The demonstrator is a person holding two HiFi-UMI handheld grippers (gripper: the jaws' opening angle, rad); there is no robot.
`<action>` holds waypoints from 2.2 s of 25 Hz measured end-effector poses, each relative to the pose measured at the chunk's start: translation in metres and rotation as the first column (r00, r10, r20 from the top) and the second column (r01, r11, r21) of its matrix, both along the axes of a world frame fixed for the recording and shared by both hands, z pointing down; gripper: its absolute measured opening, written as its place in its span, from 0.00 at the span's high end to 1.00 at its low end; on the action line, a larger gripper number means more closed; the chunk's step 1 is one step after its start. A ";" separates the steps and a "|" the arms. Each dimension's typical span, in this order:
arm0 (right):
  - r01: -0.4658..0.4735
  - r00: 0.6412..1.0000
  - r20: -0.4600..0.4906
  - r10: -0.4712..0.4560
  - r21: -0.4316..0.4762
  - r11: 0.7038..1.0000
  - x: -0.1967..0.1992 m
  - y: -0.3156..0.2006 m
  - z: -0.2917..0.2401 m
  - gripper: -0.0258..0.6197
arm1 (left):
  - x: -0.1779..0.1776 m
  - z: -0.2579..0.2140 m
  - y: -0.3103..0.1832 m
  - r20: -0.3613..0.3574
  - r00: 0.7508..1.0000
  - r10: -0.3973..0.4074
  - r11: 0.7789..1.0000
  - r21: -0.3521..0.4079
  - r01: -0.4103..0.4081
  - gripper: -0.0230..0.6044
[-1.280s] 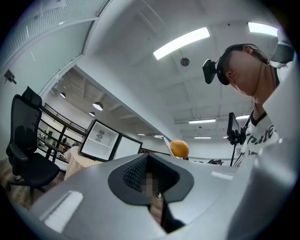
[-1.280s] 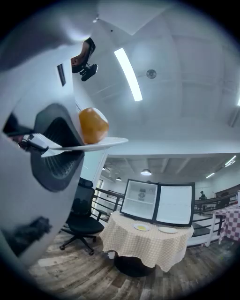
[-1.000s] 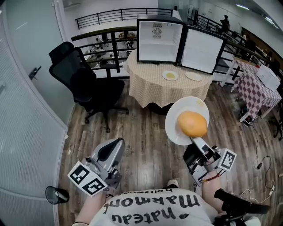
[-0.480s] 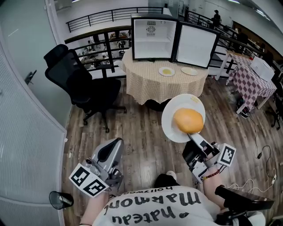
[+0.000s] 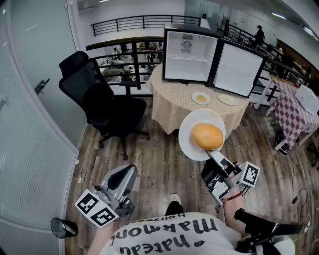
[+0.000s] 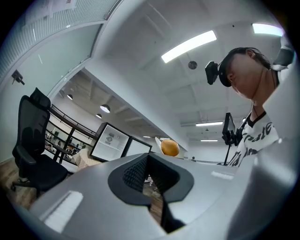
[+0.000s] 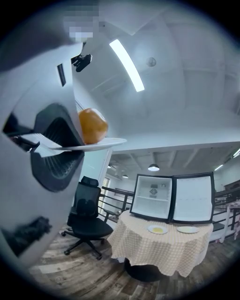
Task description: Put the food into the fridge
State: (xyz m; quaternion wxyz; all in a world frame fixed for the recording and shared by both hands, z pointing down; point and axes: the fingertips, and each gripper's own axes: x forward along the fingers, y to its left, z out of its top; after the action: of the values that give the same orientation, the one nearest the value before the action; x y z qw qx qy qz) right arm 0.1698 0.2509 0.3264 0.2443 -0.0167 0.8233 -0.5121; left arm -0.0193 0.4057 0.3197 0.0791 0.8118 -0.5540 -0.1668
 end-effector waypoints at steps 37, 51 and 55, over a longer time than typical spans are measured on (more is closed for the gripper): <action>-0.278 0.960 -0.008 0.278 -0.028 0.960 0.034 -0.381 0.020 0.91 | -0.028 -0.001 -0.412 0.017 0.986 0.168 0.986 0.020 -0.168 0.95; -0.403 0.915 -0.056 0.400 -0.069 0.912 -0.042 -0.514 0.020 0.91 | -0.119 0.001 -0.565 -0.011 0.963 0.268 0.963 0.011 -0.268 0.95; -0.428 0.903 -0.079 0.422 -0.085 0.900 -0.072 -0.559 0.016 0.91 | -0.151 -0.002 -0.611 -0.029 0.956 0.293 0.956 0.008 -0.293 0.95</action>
State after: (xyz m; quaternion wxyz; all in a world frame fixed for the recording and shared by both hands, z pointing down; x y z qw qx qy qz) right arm 0.0981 -0.3077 0.3429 0.3246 -0.2231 0.7800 -0.4863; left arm -0.1704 -0.2051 0.3174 0.1095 0.8825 -0.4260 -0.1664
